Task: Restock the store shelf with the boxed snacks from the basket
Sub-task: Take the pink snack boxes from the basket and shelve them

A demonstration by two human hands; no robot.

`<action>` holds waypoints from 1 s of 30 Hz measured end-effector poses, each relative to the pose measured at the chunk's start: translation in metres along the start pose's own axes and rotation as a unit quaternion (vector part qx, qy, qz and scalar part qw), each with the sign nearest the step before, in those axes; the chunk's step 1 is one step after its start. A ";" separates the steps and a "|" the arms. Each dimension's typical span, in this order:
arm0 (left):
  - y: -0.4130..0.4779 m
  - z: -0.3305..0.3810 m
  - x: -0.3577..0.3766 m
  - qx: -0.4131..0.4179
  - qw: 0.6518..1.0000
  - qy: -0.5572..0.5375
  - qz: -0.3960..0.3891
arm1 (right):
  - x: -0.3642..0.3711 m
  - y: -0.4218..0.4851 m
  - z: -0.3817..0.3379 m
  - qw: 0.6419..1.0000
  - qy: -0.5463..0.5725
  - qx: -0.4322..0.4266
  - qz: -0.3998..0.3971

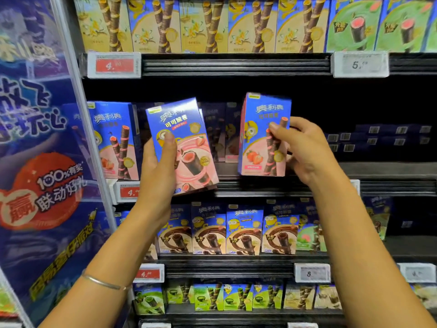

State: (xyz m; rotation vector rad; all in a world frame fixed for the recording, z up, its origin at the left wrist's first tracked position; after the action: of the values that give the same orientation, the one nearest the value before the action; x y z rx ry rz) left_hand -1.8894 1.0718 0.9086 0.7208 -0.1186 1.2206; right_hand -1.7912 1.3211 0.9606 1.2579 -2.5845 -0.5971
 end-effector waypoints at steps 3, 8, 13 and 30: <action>0.001 0.002 0.009 0.011 1.000 0.015 -0.016 | -0.010 0.012 0.009 0.999 -0.002 0.004 0.034; 0.005 0.001 0.018 0.015 0.999 0.023 -0.023 | -0.024 0.027 0.019 0.997 -0.026 -0.008 0.068; 0.007 0.000 0.018 0.015 0.999 0.022 -0.029 | -0.039 0.037 0.030 0.993 -0.081 -0.010 0.084; 0.006 -0.004 0.018 -0.003 0.999 0.010 -0.043 | -0.060 0.069 0.049 0.966 -0.200 -0.015 0.164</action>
State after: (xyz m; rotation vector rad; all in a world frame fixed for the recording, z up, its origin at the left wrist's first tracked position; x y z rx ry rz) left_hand -1.8897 1.0900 0.9162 0.7022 -0.0742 1.1444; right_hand -1.8198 1.4201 0.9463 0.7262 -3.0020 -0.8922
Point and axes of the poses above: each hand's wrist, its own y-axis towards the middle knuckle, its own x-axis out of the palm, z = x × y, the point moved 5 cm from there along y, towards the middle knuckle, and after that the axes turned 12 degrees about -y, right-handed, at the moved point
